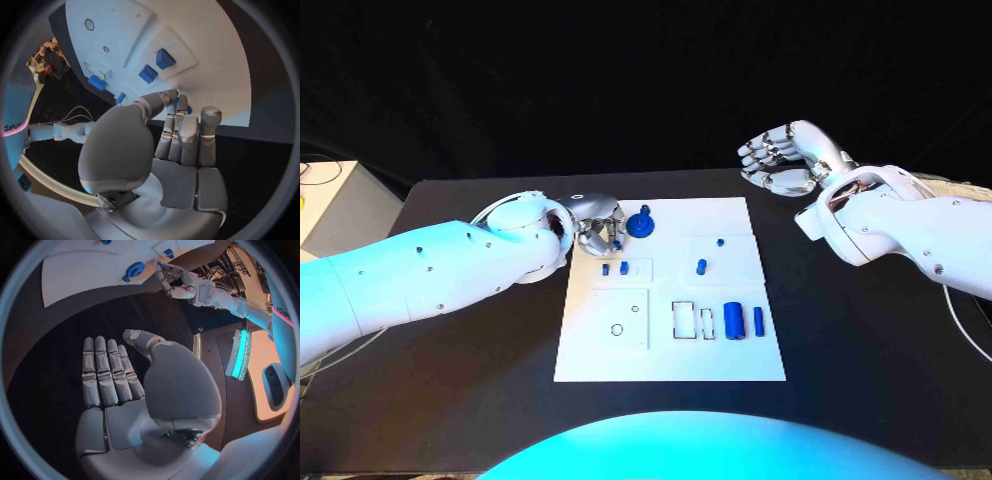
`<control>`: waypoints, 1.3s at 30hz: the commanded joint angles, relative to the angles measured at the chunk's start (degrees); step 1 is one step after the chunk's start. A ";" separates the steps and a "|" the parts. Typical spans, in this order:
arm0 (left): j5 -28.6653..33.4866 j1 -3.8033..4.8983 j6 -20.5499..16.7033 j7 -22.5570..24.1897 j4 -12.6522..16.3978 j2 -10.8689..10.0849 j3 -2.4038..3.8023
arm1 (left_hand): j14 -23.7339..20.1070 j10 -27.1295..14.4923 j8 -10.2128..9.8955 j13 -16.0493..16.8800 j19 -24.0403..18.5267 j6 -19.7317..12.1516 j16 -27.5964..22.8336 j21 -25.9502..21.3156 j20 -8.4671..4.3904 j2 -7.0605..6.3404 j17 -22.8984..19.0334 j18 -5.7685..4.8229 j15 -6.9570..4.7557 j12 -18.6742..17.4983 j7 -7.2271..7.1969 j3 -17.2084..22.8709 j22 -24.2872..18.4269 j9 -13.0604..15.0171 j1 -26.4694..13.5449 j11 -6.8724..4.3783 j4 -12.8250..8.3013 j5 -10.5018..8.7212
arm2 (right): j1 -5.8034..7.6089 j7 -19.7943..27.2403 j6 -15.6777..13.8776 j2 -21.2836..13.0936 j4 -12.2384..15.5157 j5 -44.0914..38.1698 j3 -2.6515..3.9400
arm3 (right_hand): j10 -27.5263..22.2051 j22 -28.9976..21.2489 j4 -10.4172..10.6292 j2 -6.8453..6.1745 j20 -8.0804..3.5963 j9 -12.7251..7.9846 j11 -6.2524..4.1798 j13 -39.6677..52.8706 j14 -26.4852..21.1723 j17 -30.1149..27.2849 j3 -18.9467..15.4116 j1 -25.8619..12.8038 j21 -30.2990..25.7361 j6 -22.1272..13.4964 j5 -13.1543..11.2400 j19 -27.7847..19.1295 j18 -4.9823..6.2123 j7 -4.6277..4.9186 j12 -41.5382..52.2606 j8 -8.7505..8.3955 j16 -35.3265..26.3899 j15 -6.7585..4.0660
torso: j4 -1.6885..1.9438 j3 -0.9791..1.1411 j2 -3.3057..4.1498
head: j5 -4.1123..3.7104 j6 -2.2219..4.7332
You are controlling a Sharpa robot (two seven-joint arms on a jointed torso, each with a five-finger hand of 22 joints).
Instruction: Assemble the parts on the task board
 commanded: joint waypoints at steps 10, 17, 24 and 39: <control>0.02 0.05 1.69 -0.28 -0.37 0.52 0.00 | 0.45 0.26 -0.24 0.06 0.07 0.55 0.25 -0.05 -0.09 -0.06 -0.13 -0.67 0.02 -0.26 0.01 -0.33 -0.12 0.11 -0.74 0.00 0.05 -0.21 | -0.01 0.75 0.67 0.06 0.01 -0.11 0.02 | -0.42 -0.05 0.20 -0.11 0.43 0.07 0.06 -0.02 -0.52 -0.05 -0.02 -0.41 -0.27 -0.32 0.28 -0.03 0.75 0.15 -0.04 -0.33 -0.25 -0.04 | 0.01 0.04 -0.02 | -0.07 0.00; 0.18 0.04 2.34 -0.24 -0.59 0.97 -0.07 | 0.45 0.26 -0.24 0.06 0.07 0.55 0.25 -0.05 -0.09 -0.06 -0.13 -0.67 0.02 -0.26 0.01 -0.33 -0.12 0.11 -0.74 0.00 0.05 -0.21 | -0.01 0.76 0.68 0.07 0.02 -0.10 0.02 | -0.42 -0.05 0.20 -0.11 0.43 0.07 0.06 -0.02 -0.52 -0.05 -0.02 -0.41 -0.27 -0.32 0.28 -0.03 0.75 0.15 -0.04 -0.33 -0.25 -0.04 | -0.02 0.04 -0.01 | -0.10 0.00; 0.29 0.04 2.76 -0.18 -0.78 1.22 -0.17 | 0.24 0.35 -0.30 0.11 -0.17 0.59 0.05 -0.28 -0.10 -0.06 -0.62 -0.61 0.02 -0.45 0.00 -0.44 -0.43 0.14 -0.86 -0.01 0.13 -0.29 | -0.01 0.77 0.68 0.05 0.04 -0.08 0.02 | -0.42 -0.05 0.20 -0.11 0.43 0.07 0.06 -0.02 -0.52 -0.05 -0.02 -0.41 -0.27 -0.32 0.28 -0.03 0.75 0.15 -0.04 -0.33 -0.25 -0.04 | 0.01 0.06 -0.04 | -0.13 0.00; 0.47 0.03 4.19 -0.58 -0.97 1.44 -0.44 | 0.41 1.20 -0.41 1.08 -0.26 1.04 0.46 -0.80 -0.17 -0.36 0.19 -0.61 -0.22 -0.29 -0.40 -1.83 -0.75 0.45 -1.56 -0.45 0.42 -0.55 | -0.01 0.79 0.72 0.09 -0.07 -0.29 0.02 | -0.43 -0.27 0.26 -0.14 0.46 0.13 0.05 -0.02 -0.56 -0.19 -0.03 -0.42 -0.51 -0.32 0.29 0.08 0.77 0.13 -0.04 -0.35 -0.23 -0.03 | 0.00 0.02 0.00 | -0.11 0.00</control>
